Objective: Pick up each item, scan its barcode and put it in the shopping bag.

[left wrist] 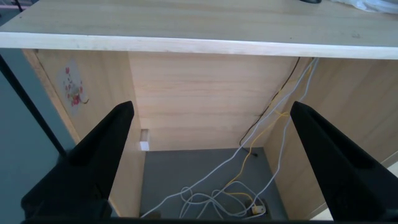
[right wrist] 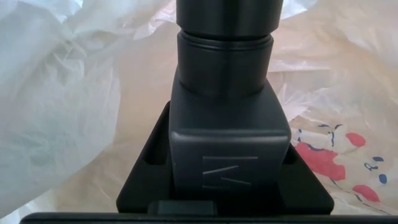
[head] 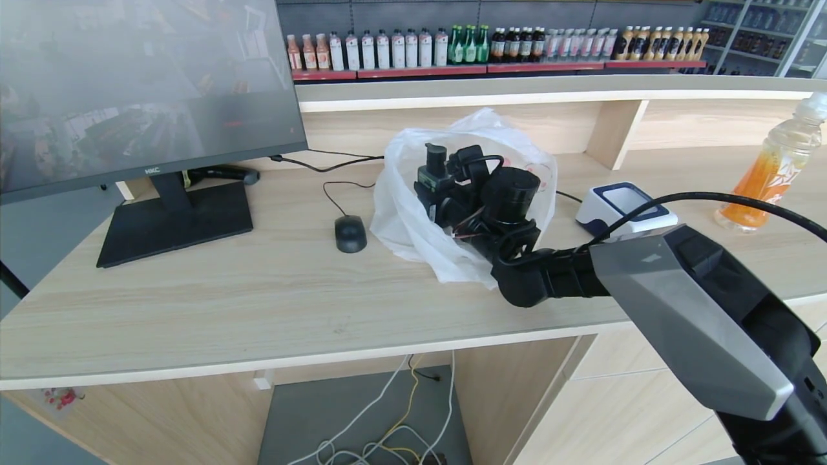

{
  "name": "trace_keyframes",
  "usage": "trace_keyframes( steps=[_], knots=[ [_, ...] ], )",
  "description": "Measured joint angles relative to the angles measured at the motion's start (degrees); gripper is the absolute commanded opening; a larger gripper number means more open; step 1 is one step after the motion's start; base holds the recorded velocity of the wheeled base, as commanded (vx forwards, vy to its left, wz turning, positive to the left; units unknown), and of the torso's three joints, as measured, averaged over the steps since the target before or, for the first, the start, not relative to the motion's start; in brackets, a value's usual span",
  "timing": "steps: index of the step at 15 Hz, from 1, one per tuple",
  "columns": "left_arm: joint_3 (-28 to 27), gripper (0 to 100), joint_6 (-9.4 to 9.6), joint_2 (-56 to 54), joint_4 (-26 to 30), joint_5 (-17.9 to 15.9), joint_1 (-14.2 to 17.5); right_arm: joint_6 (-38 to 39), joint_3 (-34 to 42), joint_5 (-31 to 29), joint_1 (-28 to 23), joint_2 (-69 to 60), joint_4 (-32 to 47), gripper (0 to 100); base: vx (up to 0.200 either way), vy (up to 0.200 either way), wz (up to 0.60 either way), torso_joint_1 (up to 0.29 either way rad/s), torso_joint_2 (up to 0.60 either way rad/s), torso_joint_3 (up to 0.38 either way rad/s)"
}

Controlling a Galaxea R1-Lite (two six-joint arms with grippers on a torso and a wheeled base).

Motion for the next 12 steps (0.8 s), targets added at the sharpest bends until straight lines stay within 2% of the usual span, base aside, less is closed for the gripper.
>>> trace_keyframes(
  steps=[7,12],
  knots=[
    [0.0,100,0.00,0.0,0.0,0.0,0.0,0.4,-0.6,1.5,-0.5,-1.2,7.4,0,0.000,0.000,0.00,0.000,0.00,0.000],
    [0.0,100,0.00,0.0,0.0,0.0,0.0,3.0,-0.6,1.9,-0.5,-1.2,7.8,0,0.000,0.000,0.00,0.000,0.00,0.000]
  ],
)
